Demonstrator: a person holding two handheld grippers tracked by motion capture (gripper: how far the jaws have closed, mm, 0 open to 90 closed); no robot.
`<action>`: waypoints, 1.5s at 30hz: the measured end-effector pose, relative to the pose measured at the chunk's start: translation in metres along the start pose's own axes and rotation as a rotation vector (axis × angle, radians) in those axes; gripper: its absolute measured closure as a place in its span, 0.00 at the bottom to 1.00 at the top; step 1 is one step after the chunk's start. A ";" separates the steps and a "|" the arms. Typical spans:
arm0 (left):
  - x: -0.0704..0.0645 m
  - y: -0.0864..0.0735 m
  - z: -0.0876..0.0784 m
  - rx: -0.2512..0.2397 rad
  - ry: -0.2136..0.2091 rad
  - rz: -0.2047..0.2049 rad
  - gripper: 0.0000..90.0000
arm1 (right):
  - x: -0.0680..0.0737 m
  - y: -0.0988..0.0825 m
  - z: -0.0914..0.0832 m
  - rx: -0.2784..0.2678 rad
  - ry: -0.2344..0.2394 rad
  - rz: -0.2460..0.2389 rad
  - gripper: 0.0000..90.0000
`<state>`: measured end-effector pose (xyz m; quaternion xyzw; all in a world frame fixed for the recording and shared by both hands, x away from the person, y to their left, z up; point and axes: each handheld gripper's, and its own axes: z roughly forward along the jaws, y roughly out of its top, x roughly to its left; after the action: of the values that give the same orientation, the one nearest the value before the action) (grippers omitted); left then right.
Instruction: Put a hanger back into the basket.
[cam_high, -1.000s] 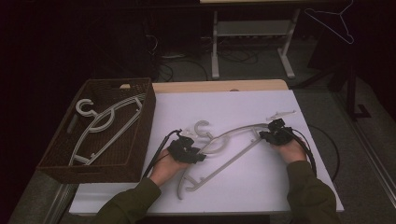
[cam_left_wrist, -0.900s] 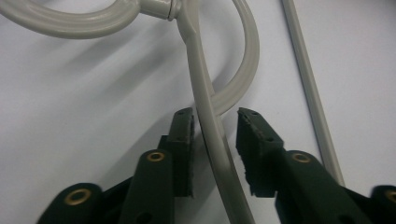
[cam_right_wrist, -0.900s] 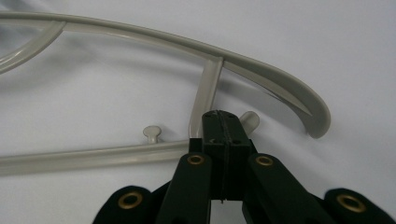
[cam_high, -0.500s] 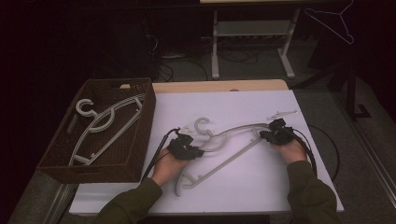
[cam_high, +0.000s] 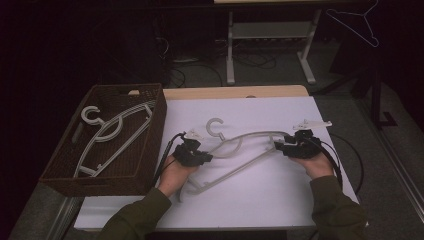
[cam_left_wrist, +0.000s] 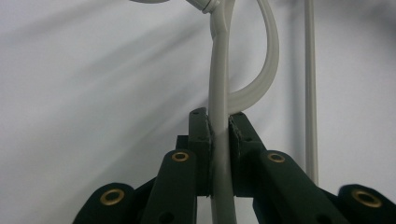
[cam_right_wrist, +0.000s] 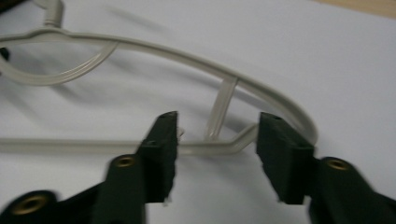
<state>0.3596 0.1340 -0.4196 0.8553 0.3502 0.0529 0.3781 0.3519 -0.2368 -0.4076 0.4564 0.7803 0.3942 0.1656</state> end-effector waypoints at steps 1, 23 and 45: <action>0.001 0.002 -0.002 -0.006 -0.003 0.005 0.91 | 0.002 -0.001 -0.002 0.001 0.012 0.011 0.44; -0.002 0.043 -0.055 -0.054 0.032 0.019 0.91 | 0.021 -0.038 -0.043 -0.061 0.060 -0.011 0.17; 0.029 0.059 -0.133 -0.084 0.085 0.013 0.91 | 0.023 -0.043 -0.042 -0.075 0.069 -0.024 0.15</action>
<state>0.3669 0.2059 -0.2905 0.8380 0.3580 0.1063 0.3979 0.2888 -0.2490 -0.4117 0.4268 0.7755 0.4367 0.1604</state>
